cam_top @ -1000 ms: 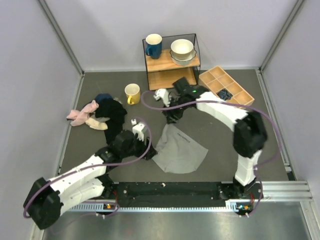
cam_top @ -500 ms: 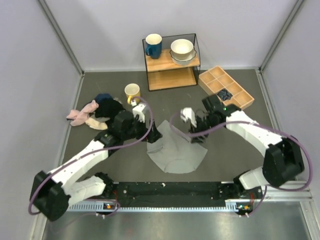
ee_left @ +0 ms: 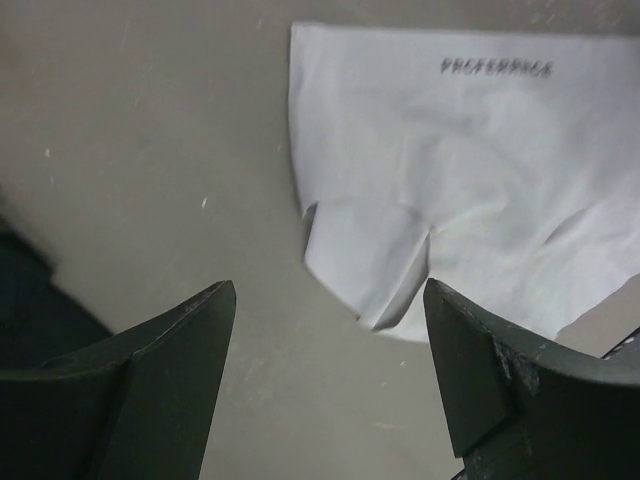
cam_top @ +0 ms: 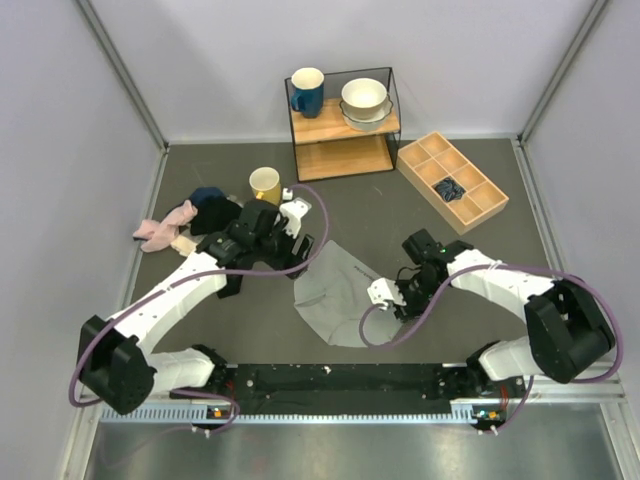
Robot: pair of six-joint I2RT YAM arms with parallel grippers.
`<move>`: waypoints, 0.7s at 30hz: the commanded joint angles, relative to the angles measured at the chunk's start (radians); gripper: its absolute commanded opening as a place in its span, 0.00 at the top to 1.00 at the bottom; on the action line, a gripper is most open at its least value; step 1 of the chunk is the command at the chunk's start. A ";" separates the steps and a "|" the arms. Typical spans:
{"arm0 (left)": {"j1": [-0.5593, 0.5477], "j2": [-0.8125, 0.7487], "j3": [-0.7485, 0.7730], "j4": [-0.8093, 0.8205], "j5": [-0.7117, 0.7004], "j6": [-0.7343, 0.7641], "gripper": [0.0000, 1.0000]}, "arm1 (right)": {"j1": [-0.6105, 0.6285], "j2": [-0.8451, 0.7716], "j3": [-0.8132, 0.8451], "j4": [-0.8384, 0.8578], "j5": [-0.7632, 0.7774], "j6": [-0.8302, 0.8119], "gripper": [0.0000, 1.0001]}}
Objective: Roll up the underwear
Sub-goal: Fold the underwear at the center of the board.
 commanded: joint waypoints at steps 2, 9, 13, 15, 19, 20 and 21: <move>0.004 -0.099 -0.114 0.015 -0.123 0.067 0.18 | 0.086 0.024 -0.009 0.018 0.066 -0.060 0.58; 0.004 -0.164 -0.134 0.012 -0.154 0.073 0.18 | 0.102 -0.012 -0.037 -0.033 0.145 -0.049 0.87; 0.004 -0.162 -0.129 0.009 -0.148 0.073 0.18 | 0.102 -0.048 -0.052 -0.089 0.242 -0.013 1.00; 0.004 -0.173 -0.131 0.008 -0.142 0.073 0.17 | 0.089 -0.080 -0.068 -0.103 0.272 0.001 1.00; 0.004 -0.164 -0.134 0.019 -0.065 0.061 0.17 | 0.059 -0.134 -0.091 -0.134 0.278 0.029 1.00; 0.004 -0.152 -0.132 0.019 -0.032 0.058 0.16 | 0.054 -0.141 -0.089 -0.136 0.278 0.038 1.00; 0.006 -0.146 -0.131 0.017 -0.015 0.056 0.17 | 0.049 -0.149 -0.085 -0.139 0.261 0.050 0.90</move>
